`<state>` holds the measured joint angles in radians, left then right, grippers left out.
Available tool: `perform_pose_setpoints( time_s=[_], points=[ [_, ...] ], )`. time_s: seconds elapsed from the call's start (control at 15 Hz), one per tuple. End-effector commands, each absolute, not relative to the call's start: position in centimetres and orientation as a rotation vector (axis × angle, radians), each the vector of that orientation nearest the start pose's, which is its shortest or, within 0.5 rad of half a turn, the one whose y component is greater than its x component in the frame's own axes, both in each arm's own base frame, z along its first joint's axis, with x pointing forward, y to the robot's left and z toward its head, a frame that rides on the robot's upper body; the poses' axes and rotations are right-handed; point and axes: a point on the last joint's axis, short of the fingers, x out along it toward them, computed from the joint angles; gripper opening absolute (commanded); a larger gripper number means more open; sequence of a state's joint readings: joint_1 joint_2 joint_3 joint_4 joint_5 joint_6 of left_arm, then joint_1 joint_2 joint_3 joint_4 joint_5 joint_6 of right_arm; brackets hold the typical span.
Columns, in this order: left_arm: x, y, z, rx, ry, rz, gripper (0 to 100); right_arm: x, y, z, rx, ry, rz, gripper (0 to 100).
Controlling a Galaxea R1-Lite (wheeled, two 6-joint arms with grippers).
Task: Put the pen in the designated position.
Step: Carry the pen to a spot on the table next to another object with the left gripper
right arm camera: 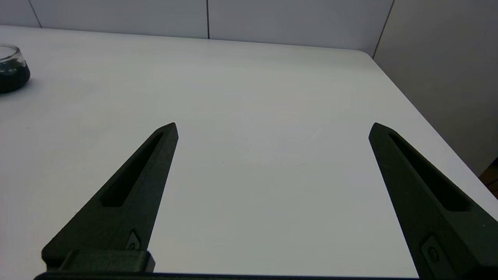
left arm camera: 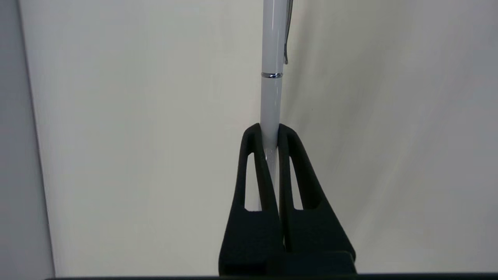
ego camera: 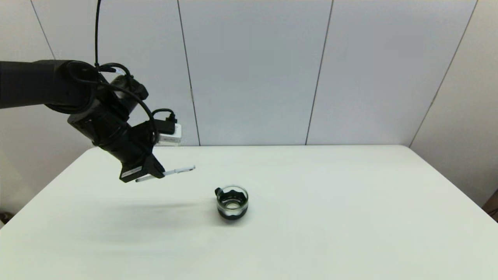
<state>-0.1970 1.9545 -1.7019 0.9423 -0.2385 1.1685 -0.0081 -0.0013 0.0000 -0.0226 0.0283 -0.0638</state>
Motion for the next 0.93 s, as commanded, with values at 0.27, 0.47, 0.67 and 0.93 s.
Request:
perform_pose_setpoints(
  time_s=[0.27, 0.47, 0.67, 0.93],
  points=[
    [32.0, -9.4, 24.0, 0.997, 0.679, -1.08, 0, -2.2, 0.1, 7.4, -0.065, -0.01, 0.021, 100],
    [32.4, -10.9, 25.0, 1.012, 0.593, -1.12, 0, -2.2, 0.1, 7.4, -0.065, -0.011, 0.021, 100],
    [32.9, -13.0, 25.5, 1.03, 0.518, -1.16, 0, -2.2, 0.1, 7.4, -0.065, -0.011, 0.021, 100],
    [33.4, -15.9, 25.1, 1.037, 0.426, -1.23, 0, -2.2, 0.1, 7.4, -0.065, -0.011, 0.021, 100]
  ],
)
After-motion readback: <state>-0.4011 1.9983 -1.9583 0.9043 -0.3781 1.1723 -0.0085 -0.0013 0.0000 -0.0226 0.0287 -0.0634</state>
